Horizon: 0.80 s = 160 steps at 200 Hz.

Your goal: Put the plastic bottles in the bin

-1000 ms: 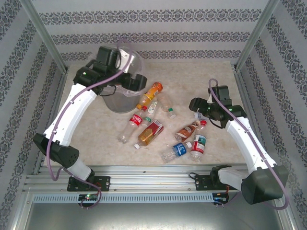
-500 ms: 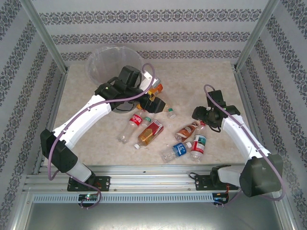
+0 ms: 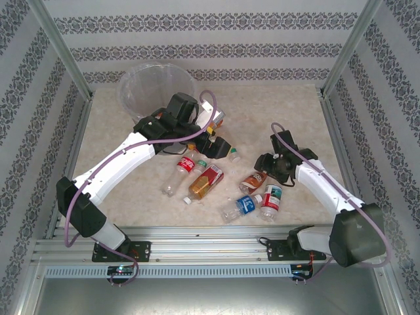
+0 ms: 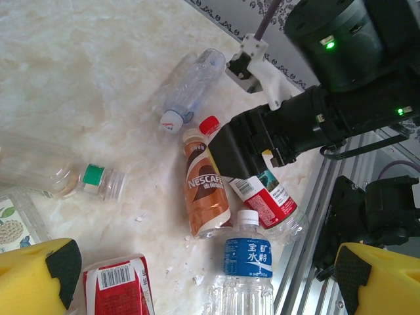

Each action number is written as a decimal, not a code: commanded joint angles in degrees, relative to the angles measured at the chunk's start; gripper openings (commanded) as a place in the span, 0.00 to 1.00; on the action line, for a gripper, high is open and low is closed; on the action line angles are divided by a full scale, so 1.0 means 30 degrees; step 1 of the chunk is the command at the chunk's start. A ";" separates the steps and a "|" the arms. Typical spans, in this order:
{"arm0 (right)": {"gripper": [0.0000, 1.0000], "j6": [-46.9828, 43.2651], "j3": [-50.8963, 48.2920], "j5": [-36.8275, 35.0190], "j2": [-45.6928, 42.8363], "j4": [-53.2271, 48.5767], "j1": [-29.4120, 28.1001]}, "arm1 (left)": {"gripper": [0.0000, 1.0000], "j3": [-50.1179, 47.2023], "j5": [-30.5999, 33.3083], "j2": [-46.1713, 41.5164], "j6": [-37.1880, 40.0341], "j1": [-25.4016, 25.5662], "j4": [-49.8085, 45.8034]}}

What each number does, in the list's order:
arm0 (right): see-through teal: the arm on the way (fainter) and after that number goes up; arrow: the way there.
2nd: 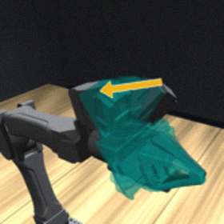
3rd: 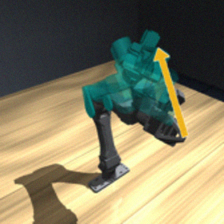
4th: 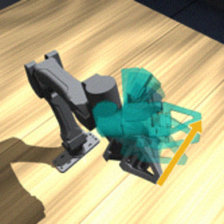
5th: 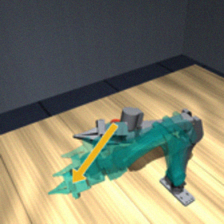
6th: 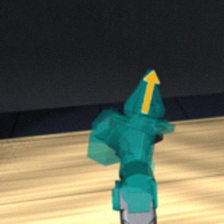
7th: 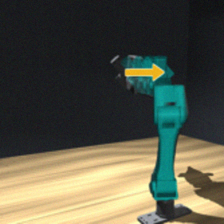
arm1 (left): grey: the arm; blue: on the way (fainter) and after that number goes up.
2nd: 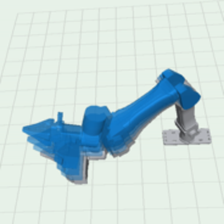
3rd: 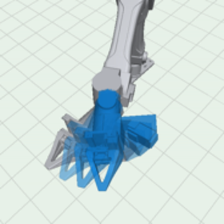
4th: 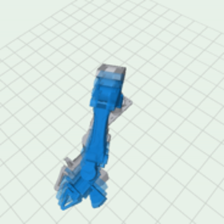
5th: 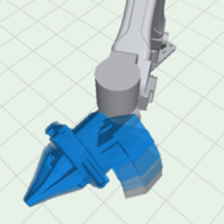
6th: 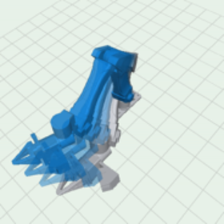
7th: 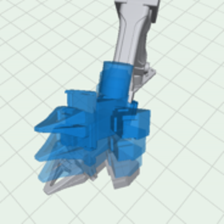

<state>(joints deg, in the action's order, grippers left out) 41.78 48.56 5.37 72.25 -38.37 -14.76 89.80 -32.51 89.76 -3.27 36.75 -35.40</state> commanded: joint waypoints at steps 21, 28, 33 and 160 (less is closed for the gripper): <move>0.64 0.0837 -0.0534 0.0316 0.0609 0.0987 -0.0266 | 1.00 -0.0097 0.0201 -0.0331 -0.0083 0.0288 0.0410; 0.64 0.0881 -0.0568 0.0434 0.0740 0.1190 -0.0291 | 1.00 -0.0107 0.0231 -0.0331 -0.0097 0.0288 0.0410; 0.64 0.0962 -0.0570 0.0463 0.0855 0.1281 -0.0345 | 1.00 -0.0109 0.0232 -0.0307 -0.0083 0.0296 0.0425; 0.62 0.1596 0.0458 -0.0596 0.2562 0.0574 -0.1362 | 1.00 -0.0114 0.0117 0.0090 -0.0229 0.0349 0.0357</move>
<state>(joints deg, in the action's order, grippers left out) 45.10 48.47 5.72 78.85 -35.07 -18.17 89.58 -32.36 89.76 -3.44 36.77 -35.33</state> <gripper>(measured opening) 0.622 0.999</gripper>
